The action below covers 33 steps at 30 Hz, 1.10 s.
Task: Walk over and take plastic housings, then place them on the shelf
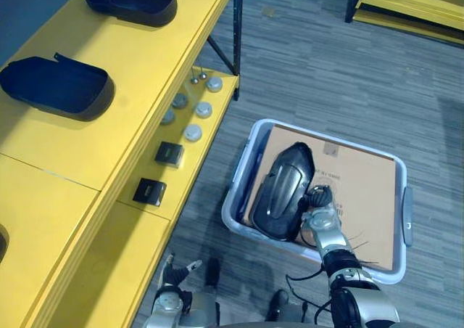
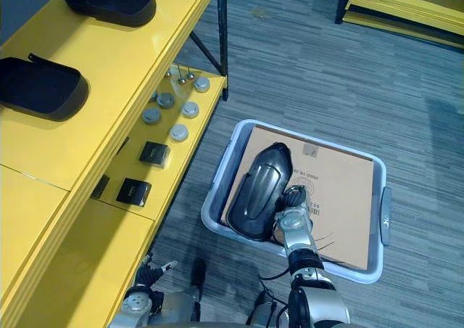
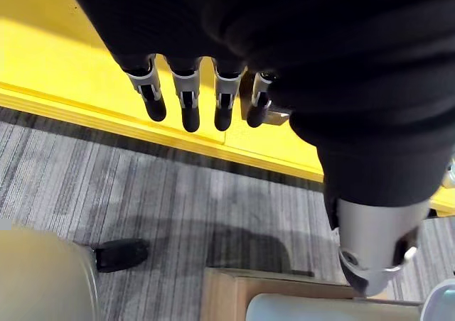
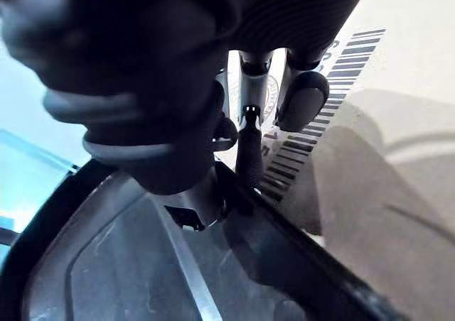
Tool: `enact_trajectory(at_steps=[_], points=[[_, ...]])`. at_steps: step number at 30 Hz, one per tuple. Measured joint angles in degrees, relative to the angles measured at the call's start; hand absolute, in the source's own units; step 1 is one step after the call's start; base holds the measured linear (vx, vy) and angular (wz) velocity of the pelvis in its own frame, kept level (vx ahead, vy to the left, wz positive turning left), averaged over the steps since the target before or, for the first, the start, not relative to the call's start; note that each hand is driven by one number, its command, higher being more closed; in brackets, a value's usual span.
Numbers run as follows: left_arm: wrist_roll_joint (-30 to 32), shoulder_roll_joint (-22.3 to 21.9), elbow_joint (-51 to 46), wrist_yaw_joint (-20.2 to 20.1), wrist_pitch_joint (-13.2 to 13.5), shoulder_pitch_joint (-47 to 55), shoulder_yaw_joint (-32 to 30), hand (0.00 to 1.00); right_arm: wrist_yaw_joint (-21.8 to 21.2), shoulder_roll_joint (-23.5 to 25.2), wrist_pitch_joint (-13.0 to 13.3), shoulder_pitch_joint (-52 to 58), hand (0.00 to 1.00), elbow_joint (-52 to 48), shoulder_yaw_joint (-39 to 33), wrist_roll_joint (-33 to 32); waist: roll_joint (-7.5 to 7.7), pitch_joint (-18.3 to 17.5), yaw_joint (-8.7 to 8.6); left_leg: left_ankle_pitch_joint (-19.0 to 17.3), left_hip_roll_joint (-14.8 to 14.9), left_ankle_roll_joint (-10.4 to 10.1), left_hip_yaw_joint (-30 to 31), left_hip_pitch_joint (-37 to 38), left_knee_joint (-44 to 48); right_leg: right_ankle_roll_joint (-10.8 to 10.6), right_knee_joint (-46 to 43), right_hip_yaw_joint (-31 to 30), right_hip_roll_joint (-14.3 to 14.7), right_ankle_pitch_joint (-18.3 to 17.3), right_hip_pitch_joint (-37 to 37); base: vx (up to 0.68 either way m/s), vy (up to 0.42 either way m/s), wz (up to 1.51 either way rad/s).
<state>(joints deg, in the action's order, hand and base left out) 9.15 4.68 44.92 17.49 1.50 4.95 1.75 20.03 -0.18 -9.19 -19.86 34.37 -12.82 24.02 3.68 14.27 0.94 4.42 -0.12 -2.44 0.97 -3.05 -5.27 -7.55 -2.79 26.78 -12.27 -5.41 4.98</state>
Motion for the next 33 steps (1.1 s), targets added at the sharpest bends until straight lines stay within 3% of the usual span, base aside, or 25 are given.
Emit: enact_trajectory(at_steps=[8, 17, 19, 22, 24, 29, 33], points=[[0.0, -1.1, -8.9, 0.3, 0.1, 0.2, 2.9, 0.0, 4.4, 0.3, 1.4, 7.3, 1.0, -16.1, -0.8, -0.5, -0.05, 0.0, -0.51, 0.0, 0.0, 0.0, 0.1, 1.4, 0.3, 0.0, 0.0, -0.3, -0.1, 0.0, 1.4, -0.01, -0.006, -0.01], [-1.9, -3.4, -39.5, 4.1, 2.4, -1.8, 10.0, 0.0, 8.5, 0.3, 3.7, 10.4, 1.0, -34.3, 2.5, 0.3, -0.2, -0.1, -2.0, -0.3, -0.2, 0.3, 0.3, 1.5, 1.4, 0.0, -0.3, -0.8, 0.0, 0.0, 1.6, -0.03, -0.006, -0.02], [-1.6, -3.2, -47.7, 5.2, 4.1, -3.4, 11.5, 0.0, 8.7, 0.0, 4.3, 10.4, 1.0, -38.6, 4.4, 0.4, -0.29, -0.4, -2.07, -0.4, -0.2, 0.5, -0.2, 1.8, 1.5, 0.0, -0.4, -1.4, 0.0, 0.0, 1.6, -0.02, -0.002, -0.1], [0.0, -3.2, -50.9, 6.6, 5.2, -5.6, 13.8, 0.0, 8.8, -0.2, 4.8, 10.3, 1.0, -41.1, 7.2, 0.0, -0.89, -3.1, -2.55, -0.7, -0.2, 0.9, -1.1, 1.9, 1.5, 0.0, -0.4, -2.1, -0.1, 0.0, 1.4, 0.01, -0.004, -0.13], [2.9, -3.2, -51.6, 6.7, 5.7, -7.1, 15.6, 0.0, 8.8, -0.2, 6.9, 10.2, 1.0, -43.5, 9.8, -1.8, -1.4, -4.6, -3.04, -0.8, -0.1, 0.9, -1.8, 2.3, 1.5, 0.0, -0.5, -3.2, -0.1, 0.0, 1.2, 0.04, -0.013, -0.21], [7.7, -3.1, -51.6, 6.7, 5.8, -10.4, 19.7, 0.0, 7.8, -0.3, 11.6, 10.1, 1.0, -49.5, 15.5, -6.6, -1.66, -5.0, -3.54, -1.4, 0.3, 1.1, -3.6, 4.3, 1.5, 0.0, -1.2, -5.7, 0.0, 0.0, 1.6, -0.01, -0.013, -0.23], [9.3, -3.0, -50.7, 6.6, 5.7, -11.3, 21.1, 0.0, 7.2, -0.1, 12.8, 10.1, 1.0, -49.6, 17.2, -10.3, -1.55, -6.5, -3.78, -1.6, 0.3, 1.3, -4.9, 4.8, 1.1, 0.0, -1.4, -7.3, -0.1, 0.0, 0.9, -0.03, 0.013, -0.19]])
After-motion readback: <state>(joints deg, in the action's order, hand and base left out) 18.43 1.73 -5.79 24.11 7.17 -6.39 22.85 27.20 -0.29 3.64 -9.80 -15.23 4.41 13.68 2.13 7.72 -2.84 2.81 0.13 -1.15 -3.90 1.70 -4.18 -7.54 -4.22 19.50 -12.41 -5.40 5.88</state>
